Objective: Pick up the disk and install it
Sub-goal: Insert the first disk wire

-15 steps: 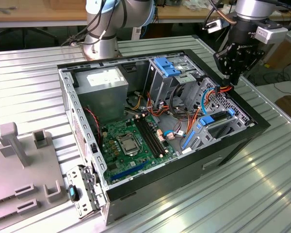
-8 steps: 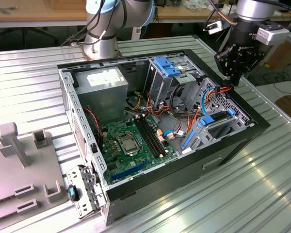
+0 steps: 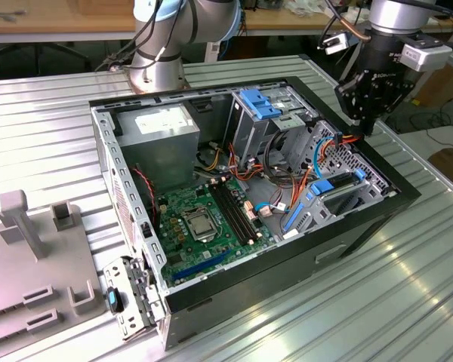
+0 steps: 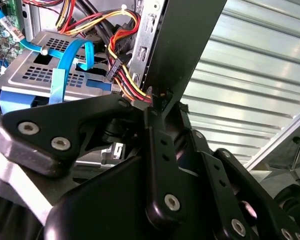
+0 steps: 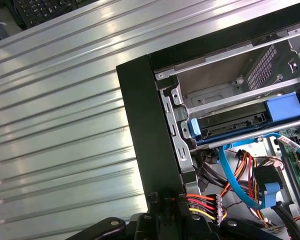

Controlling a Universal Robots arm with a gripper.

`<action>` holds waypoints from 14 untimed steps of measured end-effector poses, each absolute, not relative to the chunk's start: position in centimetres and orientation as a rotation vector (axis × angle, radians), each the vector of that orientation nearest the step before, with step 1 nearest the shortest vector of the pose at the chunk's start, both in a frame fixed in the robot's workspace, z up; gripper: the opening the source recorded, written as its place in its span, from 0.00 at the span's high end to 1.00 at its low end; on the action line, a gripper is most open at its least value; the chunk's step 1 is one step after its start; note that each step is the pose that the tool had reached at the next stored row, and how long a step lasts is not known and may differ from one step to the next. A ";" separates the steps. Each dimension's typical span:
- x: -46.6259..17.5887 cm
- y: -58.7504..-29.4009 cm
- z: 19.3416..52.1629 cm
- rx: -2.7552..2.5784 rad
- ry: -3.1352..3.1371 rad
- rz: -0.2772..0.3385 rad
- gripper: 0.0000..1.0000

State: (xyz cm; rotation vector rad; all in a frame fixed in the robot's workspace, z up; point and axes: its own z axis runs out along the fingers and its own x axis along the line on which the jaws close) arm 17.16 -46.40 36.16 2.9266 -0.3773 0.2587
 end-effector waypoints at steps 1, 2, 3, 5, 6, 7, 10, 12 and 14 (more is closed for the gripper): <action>17.2 -46.4 36.2 2.926 -0.377 0.259 0.71; 17.2 -46.4 36.2 2.926 -0.377 0.259 0.78; 17.2 -46.4 36.1 2.926 -0.377 0.259 0.83; 17.2 -46.4 36.1 2.925 -0.377 0.259 0.83; 17.2 -46.4 36.1 2.925 -0.377 0.259 0.83; 17.2 -46.4 36.1 2.924 -0.377 0.259 0.83; 17.2 -46.4 36.2 2.925 -0.377 0.259 0.83; 17.2 -46.4 36.4 2.924 -0.377 0.259 0.83; 17.2 -46.4 36.5 2.925 -0.377 0.259 0.83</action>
